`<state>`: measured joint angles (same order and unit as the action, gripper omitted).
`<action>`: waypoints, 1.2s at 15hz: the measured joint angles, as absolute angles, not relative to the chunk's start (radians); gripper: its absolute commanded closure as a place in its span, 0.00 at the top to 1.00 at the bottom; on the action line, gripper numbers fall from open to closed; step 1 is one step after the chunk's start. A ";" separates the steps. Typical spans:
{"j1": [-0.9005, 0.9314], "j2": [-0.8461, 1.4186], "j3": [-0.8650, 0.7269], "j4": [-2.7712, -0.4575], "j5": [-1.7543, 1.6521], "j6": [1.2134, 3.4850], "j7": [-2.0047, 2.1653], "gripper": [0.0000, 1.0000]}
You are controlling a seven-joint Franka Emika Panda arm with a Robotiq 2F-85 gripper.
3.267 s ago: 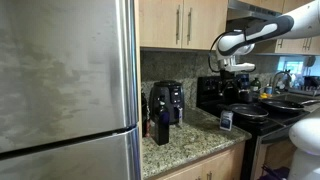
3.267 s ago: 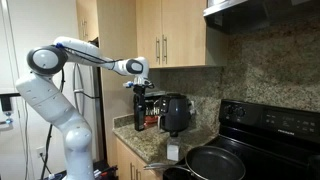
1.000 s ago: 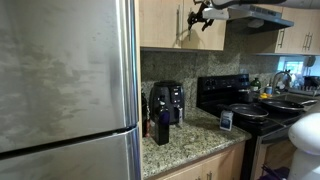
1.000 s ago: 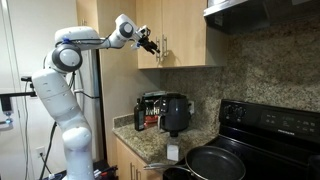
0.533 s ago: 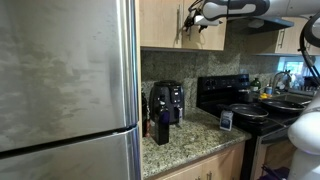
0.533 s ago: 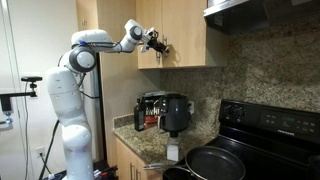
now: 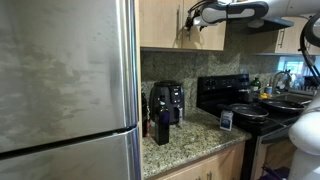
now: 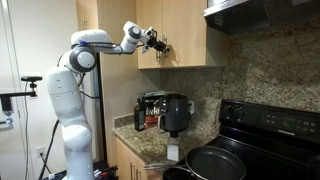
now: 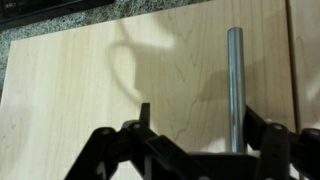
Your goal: Open the right cabinet door
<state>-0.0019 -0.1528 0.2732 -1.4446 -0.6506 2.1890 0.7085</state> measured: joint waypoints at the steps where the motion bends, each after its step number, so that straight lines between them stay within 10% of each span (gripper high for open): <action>1: 0.004 -0.153 0.273 -1.445 -0.655 2.189 0.717 0.46; 8: 0.022 -0.154 0.269 -1.449 -0.616 2.214 0.761 0.04; 18: 0.023 -0.276 0.260 -1.570 -0.572 2.213 0.726 0.04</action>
<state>0.0231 -0.2760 0.2597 -1.5695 -0.5717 2.2129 0.7264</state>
